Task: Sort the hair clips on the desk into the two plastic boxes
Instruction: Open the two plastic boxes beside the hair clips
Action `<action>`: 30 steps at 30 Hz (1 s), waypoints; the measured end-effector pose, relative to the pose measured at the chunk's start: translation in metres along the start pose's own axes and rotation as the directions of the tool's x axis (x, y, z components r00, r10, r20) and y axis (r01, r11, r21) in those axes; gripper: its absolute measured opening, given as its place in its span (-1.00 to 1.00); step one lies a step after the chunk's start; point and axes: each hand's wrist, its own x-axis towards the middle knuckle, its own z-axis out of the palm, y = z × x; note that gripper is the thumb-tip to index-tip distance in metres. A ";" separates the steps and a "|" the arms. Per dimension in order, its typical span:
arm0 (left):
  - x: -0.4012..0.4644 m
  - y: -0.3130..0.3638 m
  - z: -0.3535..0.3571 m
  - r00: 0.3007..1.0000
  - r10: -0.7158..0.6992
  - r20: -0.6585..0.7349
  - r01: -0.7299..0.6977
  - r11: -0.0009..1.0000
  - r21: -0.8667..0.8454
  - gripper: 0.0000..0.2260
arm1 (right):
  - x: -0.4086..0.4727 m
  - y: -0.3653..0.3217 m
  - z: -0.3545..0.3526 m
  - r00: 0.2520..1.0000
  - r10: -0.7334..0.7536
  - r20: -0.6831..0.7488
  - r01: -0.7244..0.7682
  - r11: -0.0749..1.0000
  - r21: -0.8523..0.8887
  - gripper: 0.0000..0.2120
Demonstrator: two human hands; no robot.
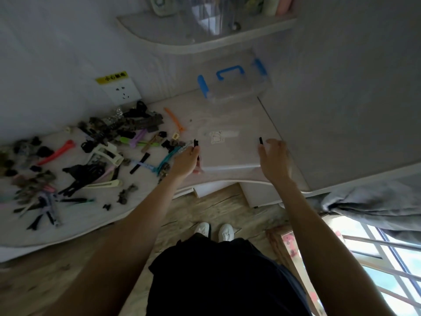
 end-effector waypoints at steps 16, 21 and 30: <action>-0.020 0.005 0.007 0.998 -0.016 -0.063 -0.016 0.884 -0.467 -0.72 | -0.023 -0.021 0.002 0.883 -0.460 0.095 0.457 0.888 0.054 -0.90; -0.018 0.019 0.016 0.995 0.077 -0.057 -0.091 0.940 -0.330 -0.63 | -0.013 -0.012 -0.020 0.918 -0.396 0.020 0.391 0.913 0.114 -0.83; -0.015 0.036 0.033 0.955 0.255 -0.150 -0.253 0.967 0.033 -0.65 | 0.009 0.018 -0.049 0.978 -0.173 -0.112 0.192 0.964 0.184 -0.88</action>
